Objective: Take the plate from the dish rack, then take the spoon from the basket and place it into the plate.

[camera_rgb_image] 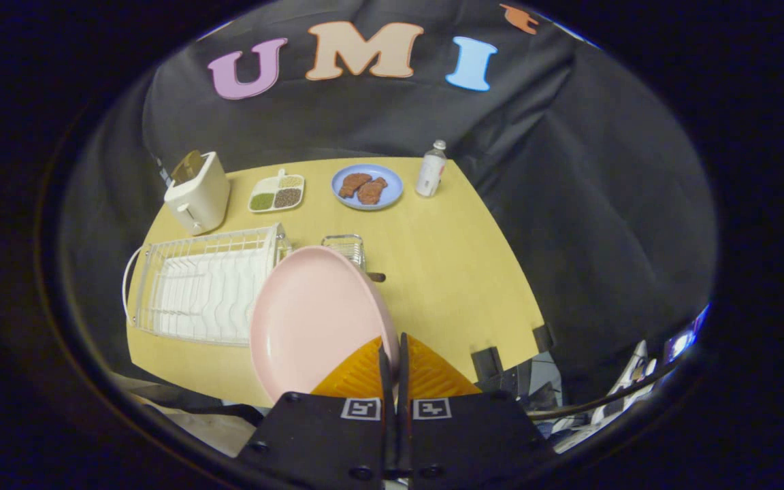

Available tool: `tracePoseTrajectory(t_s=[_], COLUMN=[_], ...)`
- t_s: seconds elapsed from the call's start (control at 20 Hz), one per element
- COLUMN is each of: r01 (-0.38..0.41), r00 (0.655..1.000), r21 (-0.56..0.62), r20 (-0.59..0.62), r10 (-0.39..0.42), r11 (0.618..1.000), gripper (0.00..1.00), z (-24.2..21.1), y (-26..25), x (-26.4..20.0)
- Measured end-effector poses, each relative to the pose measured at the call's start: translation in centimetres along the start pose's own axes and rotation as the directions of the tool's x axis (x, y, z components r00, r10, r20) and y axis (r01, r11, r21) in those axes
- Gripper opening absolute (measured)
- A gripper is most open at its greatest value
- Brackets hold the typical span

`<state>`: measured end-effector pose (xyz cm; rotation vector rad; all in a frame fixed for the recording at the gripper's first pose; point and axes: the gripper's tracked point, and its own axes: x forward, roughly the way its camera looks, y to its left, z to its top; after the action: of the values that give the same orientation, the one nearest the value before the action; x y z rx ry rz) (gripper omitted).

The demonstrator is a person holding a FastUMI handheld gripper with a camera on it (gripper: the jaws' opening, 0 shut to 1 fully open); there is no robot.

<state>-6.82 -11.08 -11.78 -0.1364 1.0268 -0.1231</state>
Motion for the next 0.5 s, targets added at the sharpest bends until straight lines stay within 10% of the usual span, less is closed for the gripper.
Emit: tracePoseTrajectory(t_s=[0.5], r01=[-0.095], r00=[0.995], r21=[0.276], r20=[0.001], r10=[0.098], r11=[0.956], gripper=[0.03], z=[-7.2], y=[-2.6], x=[4.3])
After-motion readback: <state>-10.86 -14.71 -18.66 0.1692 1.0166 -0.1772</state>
